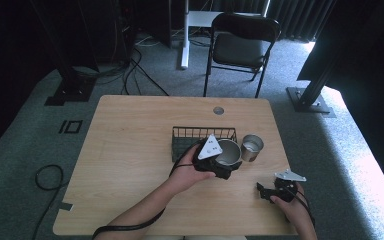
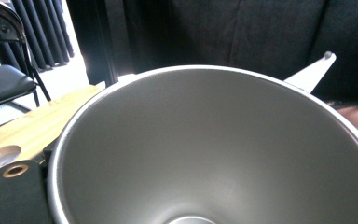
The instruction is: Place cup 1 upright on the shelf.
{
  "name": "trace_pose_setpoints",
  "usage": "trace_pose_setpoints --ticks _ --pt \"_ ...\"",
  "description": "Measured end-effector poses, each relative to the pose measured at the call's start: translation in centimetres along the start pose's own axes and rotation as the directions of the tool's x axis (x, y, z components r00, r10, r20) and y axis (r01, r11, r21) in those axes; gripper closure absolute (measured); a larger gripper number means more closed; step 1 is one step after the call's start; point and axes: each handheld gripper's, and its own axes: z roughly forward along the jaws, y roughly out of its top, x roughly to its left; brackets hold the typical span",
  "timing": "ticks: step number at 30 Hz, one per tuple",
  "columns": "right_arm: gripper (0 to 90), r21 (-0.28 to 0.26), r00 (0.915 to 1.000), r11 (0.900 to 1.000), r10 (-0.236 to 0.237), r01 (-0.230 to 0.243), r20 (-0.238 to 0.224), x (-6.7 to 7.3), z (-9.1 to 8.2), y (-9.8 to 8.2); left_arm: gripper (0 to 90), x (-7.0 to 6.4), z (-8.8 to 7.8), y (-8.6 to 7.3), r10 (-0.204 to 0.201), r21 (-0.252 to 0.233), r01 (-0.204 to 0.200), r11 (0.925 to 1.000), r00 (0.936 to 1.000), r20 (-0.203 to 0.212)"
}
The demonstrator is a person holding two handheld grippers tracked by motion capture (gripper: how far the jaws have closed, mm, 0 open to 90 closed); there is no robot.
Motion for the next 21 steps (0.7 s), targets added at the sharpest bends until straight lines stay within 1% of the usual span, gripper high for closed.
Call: trace_pose_setpoints --ticks 1,3,7,15,18,21 --pt "10.8 0.0 1.0 1.0 -0.001 0.001 0.0 0.0 0.0 0.0 13.0 0.0 0.0 0.0 0.0 0.0 0.0 1.0 1.0 0.0" --pt "10.8 0.0 1.0 1.0 0.0 0.0 0.0 0.0 0.0 0.0 13.0 0.3 -0.3 0.6 -0.003 -0.009 0.002 1.0 0.9998 -0.018" --pt "10.8 0.0 1.0 1.0 0.0 0.0 0.0 0.0 0.0 0.0 13.0 0.8 -0.7 1.3 -0.012 -0.02 0.011 0.9997 0.9993 -0.037" --pt "10.8 0.001 1.0 1.0 -0.001 0.001 0.0 0.0 0.0 0.0 13.0 2.0 -1.6 2.8 -0.025 -0.052 0.021 0.9984 0.9966 -0.079" --pt "10.8 0.0 1.0 1.0 0.0 0.0 0.0 0.0 0.0 0.0 13.0 2.6 -2.0 3.3 -0.028 -0.063 0.022 0.9978 0.9944 -0.102" --pt "10.8 0.0 1.0 1.0 0.0 0.0 0.0 0.0 0.0 0.0 13.0 3.2 -2.4 3.7 -0.042 -0.078 0.031 0.9964 0.9904 -0.131"
